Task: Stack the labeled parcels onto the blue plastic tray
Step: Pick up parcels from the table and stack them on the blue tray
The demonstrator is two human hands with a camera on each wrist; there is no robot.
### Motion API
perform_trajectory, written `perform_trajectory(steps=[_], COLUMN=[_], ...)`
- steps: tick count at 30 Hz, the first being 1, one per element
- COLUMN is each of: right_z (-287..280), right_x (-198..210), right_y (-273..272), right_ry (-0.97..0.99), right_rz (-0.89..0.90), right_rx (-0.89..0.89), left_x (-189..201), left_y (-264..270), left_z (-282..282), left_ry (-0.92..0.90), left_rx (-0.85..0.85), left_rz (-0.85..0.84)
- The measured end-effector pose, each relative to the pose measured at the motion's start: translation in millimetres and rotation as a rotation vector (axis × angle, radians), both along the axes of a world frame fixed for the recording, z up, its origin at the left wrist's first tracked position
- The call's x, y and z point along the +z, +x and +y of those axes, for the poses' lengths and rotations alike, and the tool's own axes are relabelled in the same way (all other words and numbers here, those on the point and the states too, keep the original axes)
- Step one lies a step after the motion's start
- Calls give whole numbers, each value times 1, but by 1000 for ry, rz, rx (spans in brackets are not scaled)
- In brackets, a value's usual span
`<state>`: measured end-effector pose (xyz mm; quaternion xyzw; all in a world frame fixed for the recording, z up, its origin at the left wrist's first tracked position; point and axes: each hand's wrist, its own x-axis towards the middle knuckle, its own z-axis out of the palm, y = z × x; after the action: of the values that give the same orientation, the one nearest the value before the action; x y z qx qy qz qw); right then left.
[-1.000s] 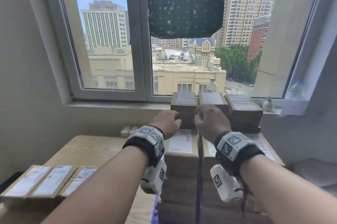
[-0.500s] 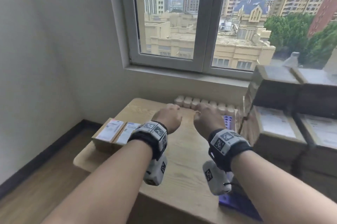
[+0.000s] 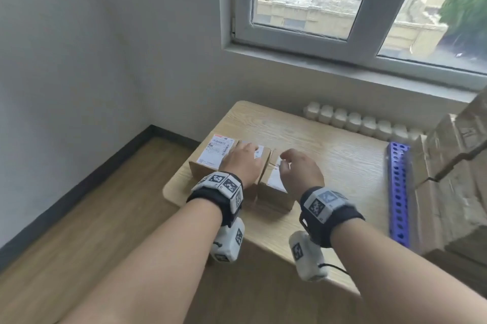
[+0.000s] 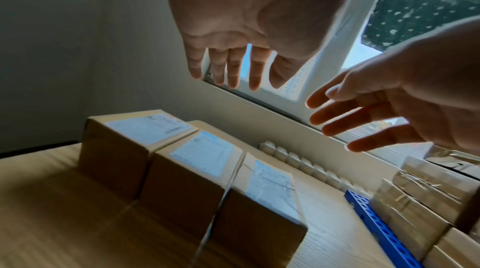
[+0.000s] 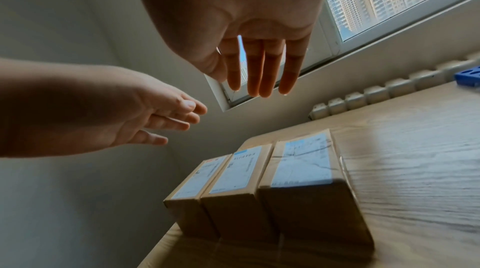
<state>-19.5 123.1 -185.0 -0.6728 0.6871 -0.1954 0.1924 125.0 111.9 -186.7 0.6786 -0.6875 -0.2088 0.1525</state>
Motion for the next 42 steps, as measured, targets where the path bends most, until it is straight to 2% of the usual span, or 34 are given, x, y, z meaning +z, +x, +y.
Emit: perform_trajectory(steps=[5,15,21,26,34,42], right_z=[-20,-96,-129,-135,-135,-127], right_x=[-23,-49,-63,-73,-79,-82], right_y=[32,87,109,124,145,164], right_ry=[39,211,273,320,324,374], right_rz=[-49,-128,-184,-154,-109,-147], right_rx=[33,92,103,84,-62,-168], left_x=[-25,-45,-68,-86,-105,-126], left_y=[32,86,110,125,144,168], left_z=[-16,-84,-113,-127,-140,-136], left_ry=[81,187,234,306,400,561], left_rx=[73,186,289,293,210,261], left_rz=[19,0,91,133,209,317])
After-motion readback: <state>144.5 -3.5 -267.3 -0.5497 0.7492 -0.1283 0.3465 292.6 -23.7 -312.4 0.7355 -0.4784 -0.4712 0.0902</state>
